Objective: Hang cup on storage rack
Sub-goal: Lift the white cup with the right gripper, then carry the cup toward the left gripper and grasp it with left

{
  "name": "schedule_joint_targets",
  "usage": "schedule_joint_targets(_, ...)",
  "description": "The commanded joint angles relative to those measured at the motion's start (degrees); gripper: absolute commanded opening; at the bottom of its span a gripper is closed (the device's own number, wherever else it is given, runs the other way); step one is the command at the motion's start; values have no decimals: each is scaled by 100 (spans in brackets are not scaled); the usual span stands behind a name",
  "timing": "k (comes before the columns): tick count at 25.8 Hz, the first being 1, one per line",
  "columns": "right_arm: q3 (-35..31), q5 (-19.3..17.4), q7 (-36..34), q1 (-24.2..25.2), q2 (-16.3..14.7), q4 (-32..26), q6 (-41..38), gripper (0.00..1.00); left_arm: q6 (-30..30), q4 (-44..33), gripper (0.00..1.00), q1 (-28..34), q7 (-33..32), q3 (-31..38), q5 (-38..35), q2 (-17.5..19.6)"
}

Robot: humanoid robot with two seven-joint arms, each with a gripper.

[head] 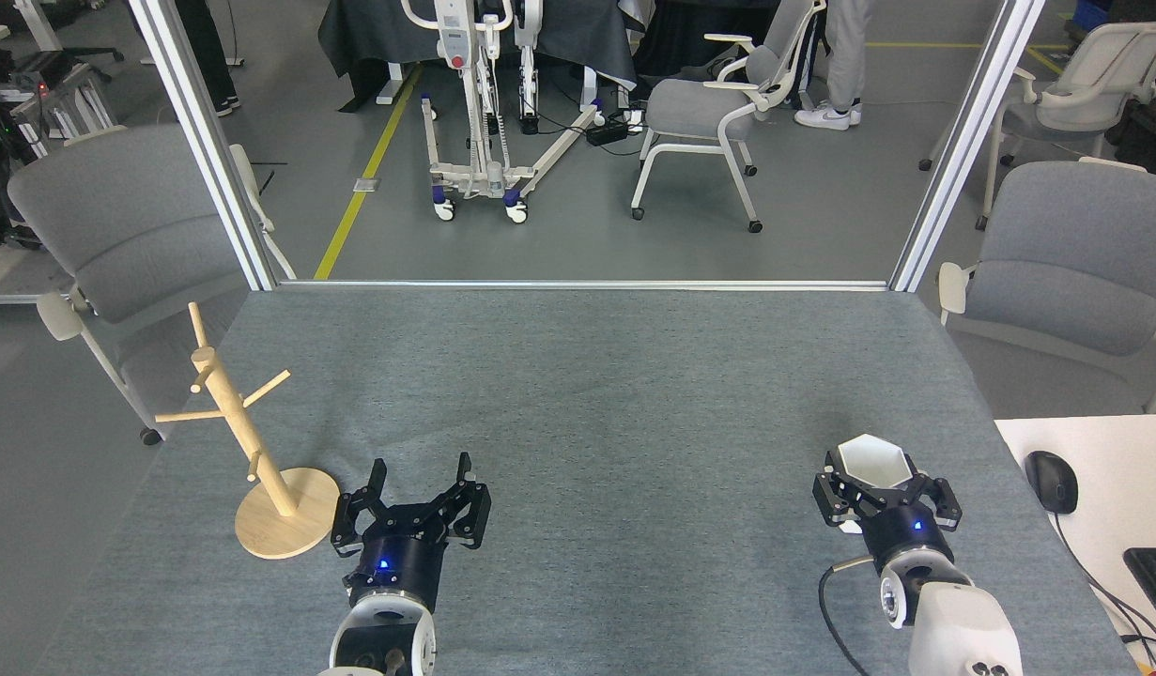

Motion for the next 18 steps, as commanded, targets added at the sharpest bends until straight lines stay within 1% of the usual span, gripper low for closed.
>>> schedule_joint_targets(1,1,16,-93,6,3,0,-19,70,-20,-99,99,21,11,0,4,6)
schedule_joint_targets(3,1,34,-93,6,3,0,-45,52,-73,-248,99,57,11,0,13,6)
schedule_joint_targets(5,-8,69,-93,24,21,0,-36,44,-143,-406,99,136,11,0,13,6)
schedule_joint_targets(6,-8,69,-93,15,12,-9,-19,37,-161,-468,99,153,11,-18,13,6)
schedule_joint_targets(7,-16,60,-76,6,-6,-9,-19,33,-161,-477,99,171,11,-18,13,6)
schedule_joint_targets(10,-16,-10,-23,-2,-14,-167,-36,32,-161,-485,99,224,11,-18,13,6)
schedule_joint_targets(11,-34,-28,-14,-11,-32,-308,-36,32,-161,-485,99,250,11,-26,13,15)
schedule_joint_targets(12,-51,-89,30,-20,-85,-475,-45,31,-161,-494,99,259,11,-26,13,15)
schedule_joint_targets(13,-69,-177,179,-29,-216,-668,-45,31,-161,-503,99,268,11,-35,13,15)
schedule_joint_targets(14,-69,-309,399,-73,-296,-905,-28,31,-152,-503,99,276,11,-35,13,15)
schedule_joint_targets(18,-95,-660,1594,-240,-340,-1977,51,31,-143,-573,99,382,11,-35,13,24)
